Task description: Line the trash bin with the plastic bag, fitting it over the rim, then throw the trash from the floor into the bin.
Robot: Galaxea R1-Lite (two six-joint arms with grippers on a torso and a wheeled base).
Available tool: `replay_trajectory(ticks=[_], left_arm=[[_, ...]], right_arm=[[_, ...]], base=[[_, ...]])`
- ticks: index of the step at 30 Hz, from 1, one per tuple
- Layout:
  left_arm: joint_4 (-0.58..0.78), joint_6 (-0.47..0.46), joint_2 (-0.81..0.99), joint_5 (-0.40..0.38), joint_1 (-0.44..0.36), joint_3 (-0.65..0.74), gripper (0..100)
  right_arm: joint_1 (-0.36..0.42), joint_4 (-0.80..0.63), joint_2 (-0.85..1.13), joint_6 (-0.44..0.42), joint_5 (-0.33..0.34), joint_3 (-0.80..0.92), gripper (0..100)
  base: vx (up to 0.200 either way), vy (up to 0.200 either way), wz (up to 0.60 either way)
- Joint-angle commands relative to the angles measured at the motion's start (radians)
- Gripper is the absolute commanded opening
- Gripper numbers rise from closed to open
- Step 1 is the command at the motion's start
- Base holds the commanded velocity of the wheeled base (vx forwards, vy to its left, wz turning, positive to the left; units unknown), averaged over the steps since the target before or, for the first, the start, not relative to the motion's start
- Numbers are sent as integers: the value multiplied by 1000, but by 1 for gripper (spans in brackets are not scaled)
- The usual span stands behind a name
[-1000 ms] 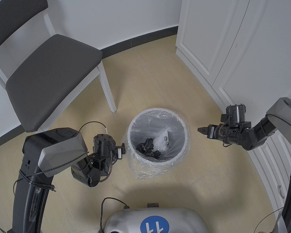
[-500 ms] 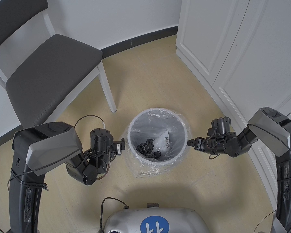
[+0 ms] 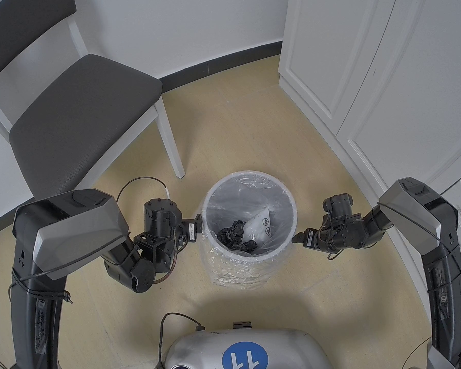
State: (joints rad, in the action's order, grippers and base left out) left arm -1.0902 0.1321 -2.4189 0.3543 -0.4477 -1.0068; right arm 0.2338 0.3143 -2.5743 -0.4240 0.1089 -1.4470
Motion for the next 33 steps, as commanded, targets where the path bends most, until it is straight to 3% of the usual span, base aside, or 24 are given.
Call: replay_trajectory(ticks=[1,4,11,15,26,27,33], left_arm=[[1,-5,23,0,-6,1,100],[9,-12,47,0,-17,10,100],[-2,-43,113,-1,-32,89,100],[-7,-45,150,0,-37,132,100],[-10,-82,343,-8,-36,317,100],[-10,-83,371,-6,-36,346,100],[-10,-89,497,-6,-37,453,100]], right_arm=[[-5,3,48,4,11,43,100],[-16,0,106,14,49,94,100],[-113,29,299,337,187,318,100],[-134,68,365,398,212,389,100],[-149,86,623,476,164,582,100],[-143,126,658,476,121,628,100],[-114,350,724,478,5,784,100]], base=[[0,0,0],[0,0,0],[0,0,0],[0,0,0],[0,0,0],[0,0,0],[0,0,0]])
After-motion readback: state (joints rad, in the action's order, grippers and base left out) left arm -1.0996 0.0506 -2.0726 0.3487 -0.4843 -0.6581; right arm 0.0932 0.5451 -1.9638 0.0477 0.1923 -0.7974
